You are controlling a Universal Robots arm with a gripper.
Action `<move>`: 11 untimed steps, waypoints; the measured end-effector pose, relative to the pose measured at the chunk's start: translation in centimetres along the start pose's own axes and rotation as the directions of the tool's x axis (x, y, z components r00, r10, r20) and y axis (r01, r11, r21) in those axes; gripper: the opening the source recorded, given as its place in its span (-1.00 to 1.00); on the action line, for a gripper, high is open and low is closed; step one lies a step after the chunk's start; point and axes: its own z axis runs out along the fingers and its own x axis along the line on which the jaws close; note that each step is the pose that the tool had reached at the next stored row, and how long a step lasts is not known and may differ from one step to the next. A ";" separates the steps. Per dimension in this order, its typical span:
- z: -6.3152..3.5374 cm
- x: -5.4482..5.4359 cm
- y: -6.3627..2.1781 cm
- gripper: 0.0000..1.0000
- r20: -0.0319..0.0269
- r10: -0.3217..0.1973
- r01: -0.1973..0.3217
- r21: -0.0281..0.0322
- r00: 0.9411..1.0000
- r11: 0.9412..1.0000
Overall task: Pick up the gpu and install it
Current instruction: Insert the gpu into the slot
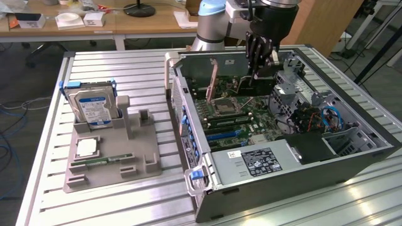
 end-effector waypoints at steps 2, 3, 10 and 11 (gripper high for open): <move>0.04 0.0 0.00 -0.48 0.000 0.000 0.000 0.000 1.000 1.000; 0.06 0.0 0.00 -0.48 0.000 0.000 0.000 0.000 1.000 1.000; 0.54 0.0 0.02 -0.48 0.000 0.000 0.000 0.000 1.000 1.000; 1.03 0.0 0.04 -0.48 0.000 0.000 0.000 0.000 1.000 1.000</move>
